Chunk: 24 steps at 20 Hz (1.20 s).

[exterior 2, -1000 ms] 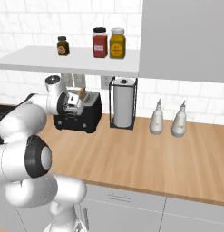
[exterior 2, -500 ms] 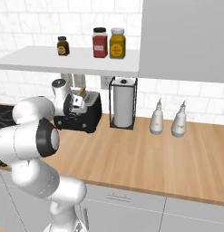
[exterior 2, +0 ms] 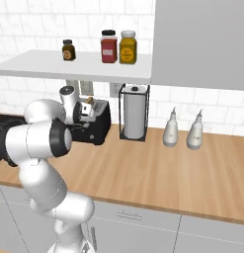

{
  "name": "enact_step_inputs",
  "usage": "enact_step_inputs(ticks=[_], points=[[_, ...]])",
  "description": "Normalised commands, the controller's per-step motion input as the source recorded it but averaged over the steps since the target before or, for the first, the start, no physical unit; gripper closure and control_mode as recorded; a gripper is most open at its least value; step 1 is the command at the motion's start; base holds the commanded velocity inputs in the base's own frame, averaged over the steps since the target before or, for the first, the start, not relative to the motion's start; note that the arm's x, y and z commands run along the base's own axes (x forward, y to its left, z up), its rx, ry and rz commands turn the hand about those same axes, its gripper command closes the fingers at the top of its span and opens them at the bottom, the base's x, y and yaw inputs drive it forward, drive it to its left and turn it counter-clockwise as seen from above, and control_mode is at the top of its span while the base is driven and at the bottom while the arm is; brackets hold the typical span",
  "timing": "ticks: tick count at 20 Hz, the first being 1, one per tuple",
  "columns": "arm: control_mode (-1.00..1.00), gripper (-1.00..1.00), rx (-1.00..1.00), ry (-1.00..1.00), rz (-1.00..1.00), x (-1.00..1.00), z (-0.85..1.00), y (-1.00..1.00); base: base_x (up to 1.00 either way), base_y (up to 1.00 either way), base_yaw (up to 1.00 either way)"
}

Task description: Start the toaster. Once the lever pops up, take the bread to the plate on the dining counter.

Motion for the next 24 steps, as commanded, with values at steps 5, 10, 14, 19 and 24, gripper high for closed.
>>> enact_step_inputs(ticks=[5, 10, 14, 19, 24], points=[[-1.0, -1.0, 0.0, 0.0, 0.0, 0.07, -0.22, 0.05, 0.0, 0.0, 0.0], [-1.0, -1.0, 0.0, 0.0, 0.0, -0.11, -0.45, 0.04, 0.0, 0.0, 0.0], [-1.0, -1.0, 0.0, 0.0, 0.0, -0.07, -0.49, 0.0, 0.0, 0.0, 0.0], [-1.0, -1.0, 0.0, 0.0, 0.0, -0.02, -0.46, 0.0, 0.0, 0.0, 0.0], [-1.0, -1.0, 0.0, -0.05, -0.03, -0.6, -0.34, 0.0, 0.0, 0.0, 0.0]])
